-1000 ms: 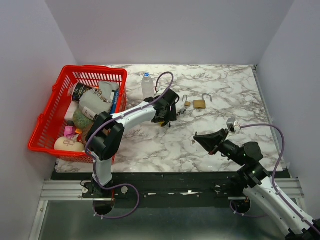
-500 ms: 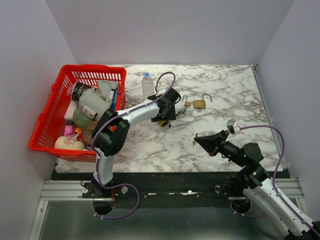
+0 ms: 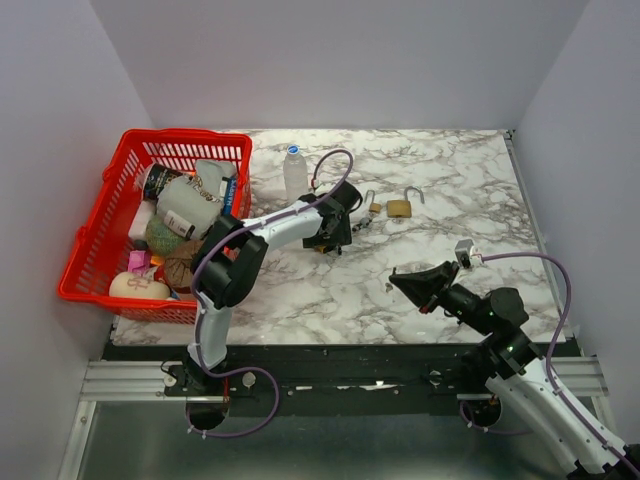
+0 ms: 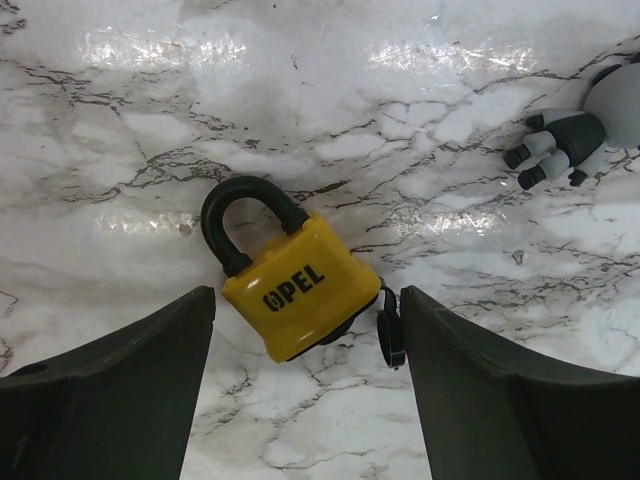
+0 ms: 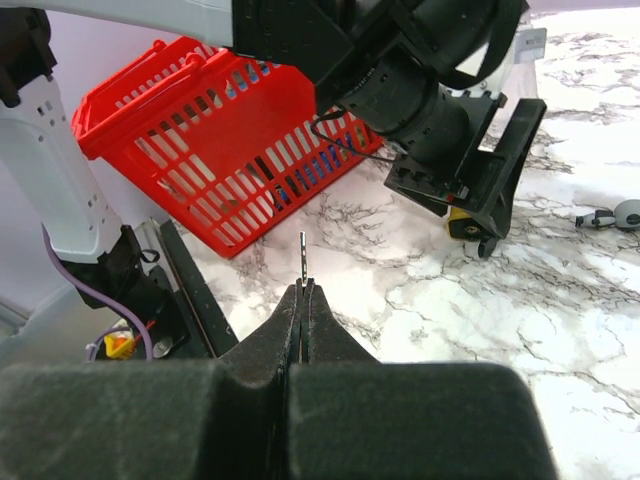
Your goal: Unlock with the key
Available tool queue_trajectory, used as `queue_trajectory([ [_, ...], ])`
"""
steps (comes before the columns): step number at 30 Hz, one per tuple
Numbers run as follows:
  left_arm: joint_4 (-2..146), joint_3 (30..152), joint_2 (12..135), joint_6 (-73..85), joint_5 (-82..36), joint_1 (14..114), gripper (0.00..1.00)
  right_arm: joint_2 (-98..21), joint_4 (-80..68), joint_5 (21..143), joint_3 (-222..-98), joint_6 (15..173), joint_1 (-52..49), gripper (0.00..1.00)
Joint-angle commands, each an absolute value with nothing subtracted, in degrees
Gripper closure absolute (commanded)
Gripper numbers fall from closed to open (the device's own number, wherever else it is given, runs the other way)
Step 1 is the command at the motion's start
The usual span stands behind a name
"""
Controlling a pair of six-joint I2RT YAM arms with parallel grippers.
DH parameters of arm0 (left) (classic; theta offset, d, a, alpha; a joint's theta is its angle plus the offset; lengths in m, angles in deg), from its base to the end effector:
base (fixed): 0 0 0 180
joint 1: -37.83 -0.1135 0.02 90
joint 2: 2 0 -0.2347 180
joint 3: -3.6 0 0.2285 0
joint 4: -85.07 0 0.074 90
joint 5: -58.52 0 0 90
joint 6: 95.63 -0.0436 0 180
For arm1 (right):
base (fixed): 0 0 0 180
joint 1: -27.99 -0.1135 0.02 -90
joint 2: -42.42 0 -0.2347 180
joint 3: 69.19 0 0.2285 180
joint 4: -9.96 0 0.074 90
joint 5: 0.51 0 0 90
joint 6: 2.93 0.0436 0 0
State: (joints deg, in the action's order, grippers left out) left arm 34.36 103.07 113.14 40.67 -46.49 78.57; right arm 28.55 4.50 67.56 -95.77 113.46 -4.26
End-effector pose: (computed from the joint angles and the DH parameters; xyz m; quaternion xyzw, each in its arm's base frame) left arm 0.3000 -0.2435 0.1579 -0.0738 0.9680 -0.0470 0.2352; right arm 0.1000 0.0824 0.2345 -0.1757 0.6408 0.4704 0.5808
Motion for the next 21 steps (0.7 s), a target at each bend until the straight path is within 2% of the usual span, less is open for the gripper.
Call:
queue_trajectory([
  [1,34.5,107.1,116.7,39.0,-47.2,77.9,0.18,29.4,2.9,66.8,-95.1,112.6,-4.1,0.99],
  [8,34.4,108.6,118.6,36.7,-48.6,77.9,0.2,29.5,2.5,67.0,-95.0,112.5,-4.1,0.99],
  [17,32.7,110.1,120.3,33.7,-49.1,78.2,0.32,29.6,2.3,67.0,-95.0,112.5,-4.1,0.99],
  [21,32.3,109.0,120.6,33.8,-48.9,78.2,0.42,29.4,1.7,67.1,-95.0,112.2,-4.1,0.99],
])
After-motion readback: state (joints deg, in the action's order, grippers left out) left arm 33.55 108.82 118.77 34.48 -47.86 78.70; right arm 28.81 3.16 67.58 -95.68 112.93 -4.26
